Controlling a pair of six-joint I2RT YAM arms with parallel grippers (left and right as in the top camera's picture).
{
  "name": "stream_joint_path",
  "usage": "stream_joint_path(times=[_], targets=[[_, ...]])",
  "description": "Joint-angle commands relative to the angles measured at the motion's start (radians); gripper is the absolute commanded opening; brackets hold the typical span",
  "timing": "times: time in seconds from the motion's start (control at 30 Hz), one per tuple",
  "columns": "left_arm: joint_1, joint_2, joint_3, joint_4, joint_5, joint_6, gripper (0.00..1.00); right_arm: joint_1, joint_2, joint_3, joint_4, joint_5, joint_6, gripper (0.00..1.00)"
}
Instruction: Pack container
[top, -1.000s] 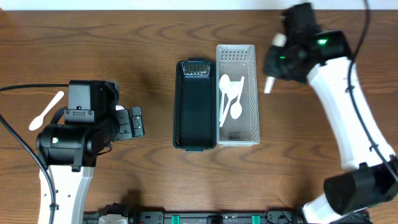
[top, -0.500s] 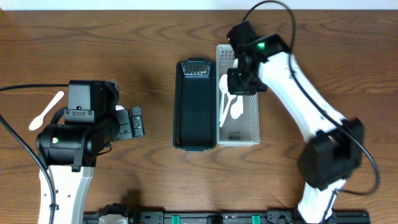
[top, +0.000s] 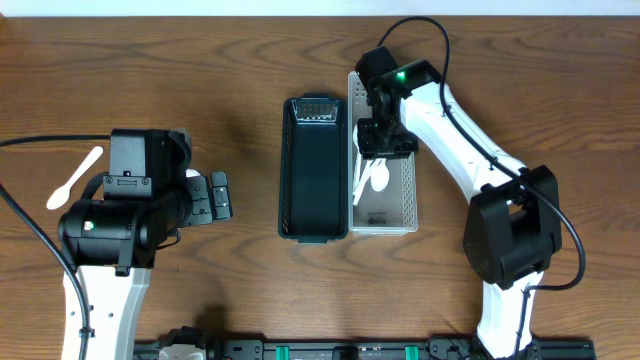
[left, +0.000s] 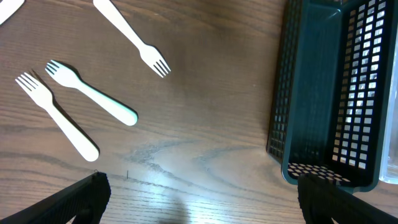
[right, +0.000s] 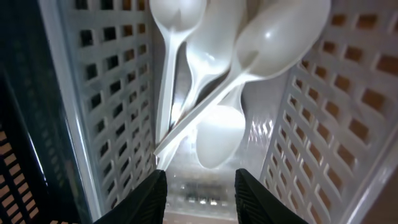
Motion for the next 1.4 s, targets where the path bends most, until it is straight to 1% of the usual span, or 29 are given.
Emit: stream_joint_path(times=[0.0, 0.07, 0.13, 0.17, 0.27, 0.3, 0.33, 0.43, 0.5, 0.67, 0.8, 1.0, 1.2, 1.37], targets=[[-0.002, -0.001, 0.014, -0.008, -0.012, 0.017, 0.98, -0.014, -0.015, 0.038, 0.002, 0.011, -0.055, 0.39], [-0.002, -0.001, 0.014, -0.014, -0.013, 0.016, 0.98, -0.040, -0.026, 0.095, -0.015, 0.023, -0.090, 0.40], [-0.002, -0.001, 0.028, -0.027, -0.014, -0.017, 0.98, -0.071, -0.037, 0.178, -0.045, 0.039, -0.126, 0.40], [-0.002, 0.000, 0.041, -0.034, -0.016, -0.038, 0.98, -0.086, -0.043, 0.219, -0.060, 0.053, -0.141, 0.43], [-0.002, 0.017, 0.108, -0.053, -0.030, -0.122, 0.98, -0.146, -0.068, 0.375, -0.098, 0.076, -0.217, 0.86], [-0.002, 0.031, 0.133, -0.062, -0.041, -0.153, 0.98, -0.162, -0.074, 0.411, -0.101, 0.075, -0.236, 0.95], [-0.002, 0.053, 0.162, -0.073, -0.062, -0.194, 0.98, -0.188, -0.084, 0.466, -0.103, 0.075, -0.254, 0.99], [0.000, 0.138, 0.219, -0.092, -0.134, -0.315, 0.98, -0.256, -0.107, 0.584, -0.117, 0.071, -0.284, 0.99], [0.008, 0.198, 0.225, -0.066, -0.136, -0.359, 0.98, -0.300, -0.119, 0.635, -0.132, 0.071, -0.290, 0.99], [0.066, 0.395, 0.225, -0.018, -0.135, -0.451, 0.98, -0.409, -0.137, 0.664, -0.207, 0.071, -0.298, 0.99], [0.123, 0.528, 0.225, 0.034, -0.113, -0.458, 0.98, -0.484, -0.134, 0.660, -0.277, 0.071, -0.318, 0.99], [0.180, 0.677, 0.225, 0.109, -0.040, -0.458, 0.98, -0.572, -0.134, 0.660, -0.291, 0.071, -0.319, 0.99], [0.183, 0.808, 0.223, 0.157, -0.033, -0.459, 0.98, -0.608, -0.134, 0.660, -0.291, 0.071, -0.318, 0.99], [0.183, 0.893, 0.220, 0.193, -0.028, -0.458, 0.98, -0.610, -0.134, 0.660, -0.291, 0.071, -0.318, 0.99]])
